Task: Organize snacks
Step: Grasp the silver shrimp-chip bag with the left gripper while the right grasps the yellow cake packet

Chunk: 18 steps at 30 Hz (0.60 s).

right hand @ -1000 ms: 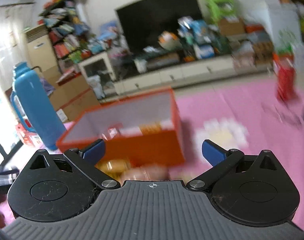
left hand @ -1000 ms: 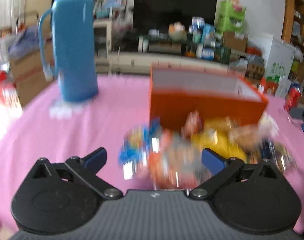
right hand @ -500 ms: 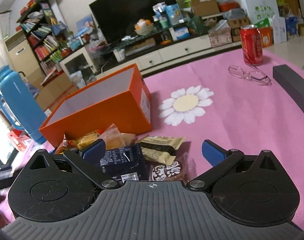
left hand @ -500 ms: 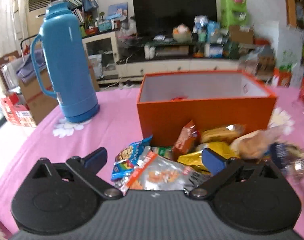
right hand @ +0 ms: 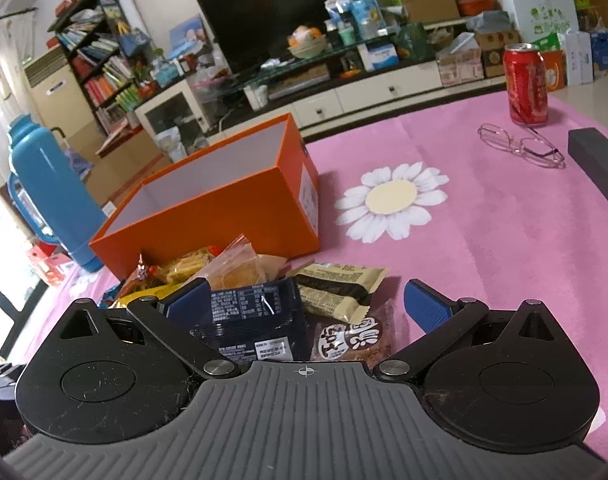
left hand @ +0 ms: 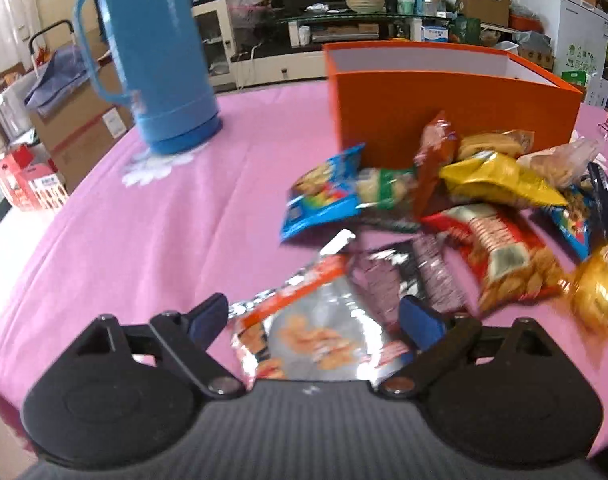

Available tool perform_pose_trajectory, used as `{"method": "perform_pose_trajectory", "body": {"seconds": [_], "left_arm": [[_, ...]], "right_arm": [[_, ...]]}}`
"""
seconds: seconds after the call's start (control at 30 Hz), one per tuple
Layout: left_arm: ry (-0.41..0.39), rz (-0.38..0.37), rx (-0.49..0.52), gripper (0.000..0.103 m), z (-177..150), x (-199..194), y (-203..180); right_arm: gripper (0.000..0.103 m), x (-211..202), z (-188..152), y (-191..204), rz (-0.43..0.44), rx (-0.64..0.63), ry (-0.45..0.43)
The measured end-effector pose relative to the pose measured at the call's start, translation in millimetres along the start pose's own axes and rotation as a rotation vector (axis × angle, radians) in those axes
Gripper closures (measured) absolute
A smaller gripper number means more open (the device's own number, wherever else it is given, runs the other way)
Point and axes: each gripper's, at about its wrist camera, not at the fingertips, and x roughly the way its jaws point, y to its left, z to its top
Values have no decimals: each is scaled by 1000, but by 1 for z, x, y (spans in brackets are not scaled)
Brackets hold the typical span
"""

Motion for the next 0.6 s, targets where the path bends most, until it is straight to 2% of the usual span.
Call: {"method": "perform_pose_trajectory", "body": {"seconds": [0.07,0.13,0.2,0.33,0.4,0.53,0.6], "left_arm": [[-25,-6,-10,7,-5,-10,13],[-82,-7,-37,1,-7,-27,24],[-122,-10,-61,0,-10,-39,32],[-95,-60,-129,0,-18,-39,37],[-76,-79,-151,0,-21,-32,36],[-45,-104,-175,0,-23,-24,33],[-49,-101,-183,0,-24,-23,34]], "right_arm": [[20,0,-3,4,-14,-23,8],[20,-3,-7,7,-38,-43,11],[20,-11,-17,11,-21,-43,12],[20,-17,-51,35,76,-56,95],[20,-15,-63,59,102,-149,115],[20,-9,-70,97,15,-348,67],[20,-3,-71,107,9,-373,70]]}}
